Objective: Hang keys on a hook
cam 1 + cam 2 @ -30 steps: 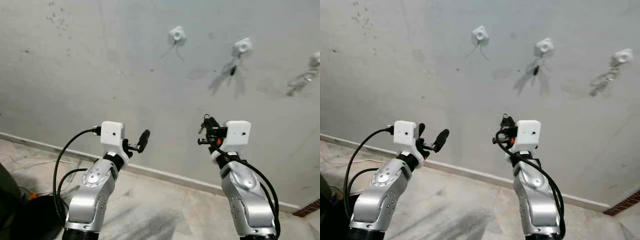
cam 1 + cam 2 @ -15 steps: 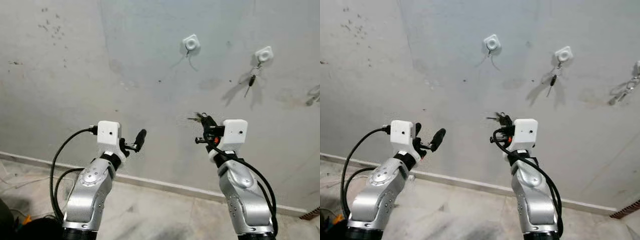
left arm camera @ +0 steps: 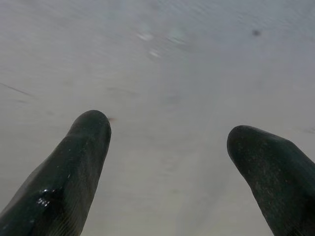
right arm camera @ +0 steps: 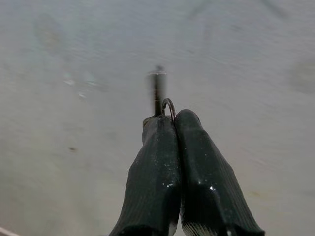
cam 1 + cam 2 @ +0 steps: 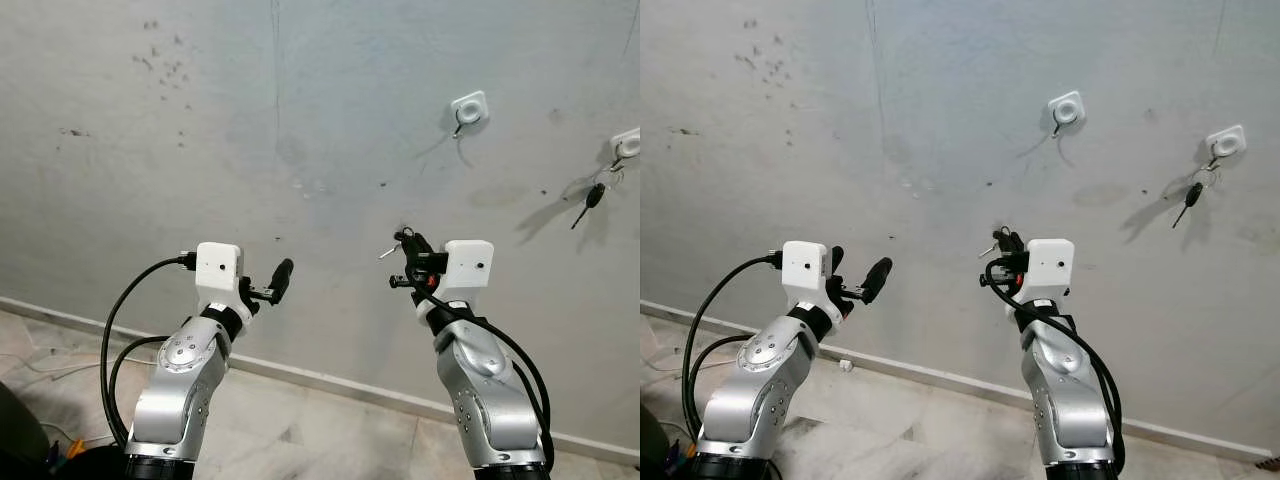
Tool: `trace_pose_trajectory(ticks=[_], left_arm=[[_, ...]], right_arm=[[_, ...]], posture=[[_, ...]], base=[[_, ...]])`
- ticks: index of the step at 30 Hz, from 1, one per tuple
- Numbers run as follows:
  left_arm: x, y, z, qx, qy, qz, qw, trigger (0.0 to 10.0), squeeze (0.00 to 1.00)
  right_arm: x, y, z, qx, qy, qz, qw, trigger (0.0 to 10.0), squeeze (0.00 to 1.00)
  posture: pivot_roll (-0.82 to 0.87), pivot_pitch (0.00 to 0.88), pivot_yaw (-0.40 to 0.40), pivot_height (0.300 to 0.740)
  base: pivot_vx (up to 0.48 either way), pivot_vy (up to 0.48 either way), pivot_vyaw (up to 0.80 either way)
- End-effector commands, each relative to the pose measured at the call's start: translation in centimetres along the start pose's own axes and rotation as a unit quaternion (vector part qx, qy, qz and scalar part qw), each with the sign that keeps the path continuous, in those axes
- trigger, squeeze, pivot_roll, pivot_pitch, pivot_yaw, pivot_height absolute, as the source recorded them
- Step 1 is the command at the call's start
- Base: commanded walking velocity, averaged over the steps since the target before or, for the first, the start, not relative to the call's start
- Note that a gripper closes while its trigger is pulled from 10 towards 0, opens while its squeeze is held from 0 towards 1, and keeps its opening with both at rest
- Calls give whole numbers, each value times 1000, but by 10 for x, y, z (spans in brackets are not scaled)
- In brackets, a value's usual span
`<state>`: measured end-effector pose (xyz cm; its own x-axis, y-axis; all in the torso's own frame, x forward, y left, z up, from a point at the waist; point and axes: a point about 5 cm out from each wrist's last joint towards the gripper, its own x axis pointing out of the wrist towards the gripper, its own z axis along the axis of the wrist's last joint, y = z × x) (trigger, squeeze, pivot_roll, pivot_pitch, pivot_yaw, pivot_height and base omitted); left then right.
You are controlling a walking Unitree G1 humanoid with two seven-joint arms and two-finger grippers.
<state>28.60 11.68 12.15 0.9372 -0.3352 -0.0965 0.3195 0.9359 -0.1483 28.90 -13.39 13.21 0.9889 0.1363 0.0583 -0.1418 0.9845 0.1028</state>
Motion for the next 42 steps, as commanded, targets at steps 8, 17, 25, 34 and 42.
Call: trace_pose_trajectory(ticks=[8, 17, 25, 34, 42], left_arm=[[1, -5, 2, 7, -3, -9, 1000, 10000, 0], [1, -5, 2, 8, -3, -9, 1000, 10000, 0], [2, -5, 2, 9, -3, -9, 1000, 10000, 0], [2, -2, 4, 9, -13, 1, 1000, 10000, 0], [3, -7, 10, 2, -22, -12, 1000, 10000, 0]], right_arm=[[1, -4, 6, -3, -13, -9, 1000, 10000, 0], [1, -4, 5, -4, -11, -7, 1000, 10000, 0], [2, -4, 4, -5, -9, -10, 1000, 10000, 0], [2, -4, 4, -6, -8, -8, 1000, 10000, 0], [2, -3, 3, -6, -9, -7, 1000, 10000, 0]], posture=[[191, 0, -56, 740], [189, 0, -56, 740], [190, 0, -56, 740], [195, 0, -58, 740], [195, 0, -58, 740]], base=[[0, 0, 0], [0, -298, 0], [0, -445, 0], [0, -130, 0], [0, 0, 0]])
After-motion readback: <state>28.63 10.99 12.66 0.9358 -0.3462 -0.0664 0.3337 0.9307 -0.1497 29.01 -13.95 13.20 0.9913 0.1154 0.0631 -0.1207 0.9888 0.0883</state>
